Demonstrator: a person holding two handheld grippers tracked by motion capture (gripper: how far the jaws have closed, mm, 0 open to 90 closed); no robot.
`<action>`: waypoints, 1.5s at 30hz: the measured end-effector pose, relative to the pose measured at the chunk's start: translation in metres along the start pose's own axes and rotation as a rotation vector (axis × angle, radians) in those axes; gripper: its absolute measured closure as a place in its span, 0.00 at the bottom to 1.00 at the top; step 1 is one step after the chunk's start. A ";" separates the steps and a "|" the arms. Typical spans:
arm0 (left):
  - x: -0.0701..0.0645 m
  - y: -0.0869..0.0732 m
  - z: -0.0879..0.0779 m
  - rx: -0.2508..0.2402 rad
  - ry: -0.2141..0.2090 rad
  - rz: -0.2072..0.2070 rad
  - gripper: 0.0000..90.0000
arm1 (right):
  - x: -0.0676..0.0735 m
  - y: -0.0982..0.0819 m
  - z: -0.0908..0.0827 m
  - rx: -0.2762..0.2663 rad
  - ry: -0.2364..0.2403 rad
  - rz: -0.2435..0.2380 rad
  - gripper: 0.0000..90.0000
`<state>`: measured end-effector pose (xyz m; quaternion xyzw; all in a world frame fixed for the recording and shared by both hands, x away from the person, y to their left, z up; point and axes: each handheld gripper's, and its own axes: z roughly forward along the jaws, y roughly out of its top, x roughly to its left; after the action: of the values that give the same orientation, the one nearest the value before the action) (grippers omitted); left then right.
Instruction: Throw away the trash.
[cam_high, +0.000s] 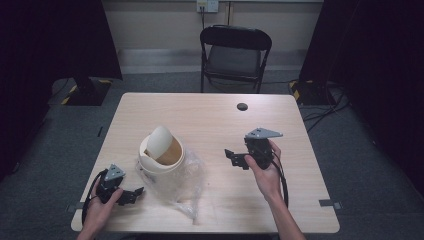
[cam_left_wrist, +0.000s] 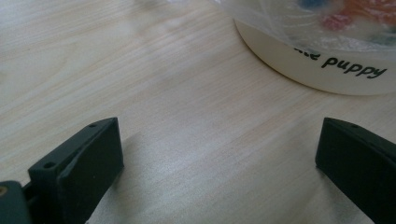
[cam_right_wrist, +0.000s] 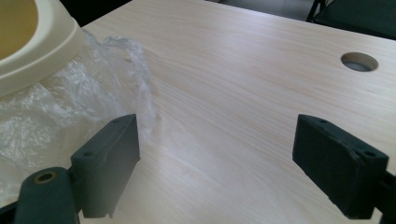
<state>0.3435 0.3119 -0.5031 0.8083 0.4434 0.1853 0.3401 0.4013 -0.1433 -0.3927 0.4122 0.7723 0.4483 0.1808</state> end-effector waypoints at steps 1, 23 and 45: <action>0.000 0.000 0.000 0.000 0.000 0.000 0.00 | -0.002 -0.002 -0.002 0.000 -0.004 0.006 0.16; 0.000 0.000 0.000 0.000 0.000 0.000 0.00 | -0.055 -0.072 -0.040 0.062 -0.142 0.118 0.16; 0.000 0.000 0.000 0.000 -0.001 0.000 0.00 | -0.093 -0.139 -0.049 0.191 -0.264 0.198 0.16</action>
<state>0.3435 0.3119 -0.5031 0.8085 0.4432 0.1847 0.3403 0.3592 -0.2799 -0.4921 0.5566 0.7367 0.3305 0.1957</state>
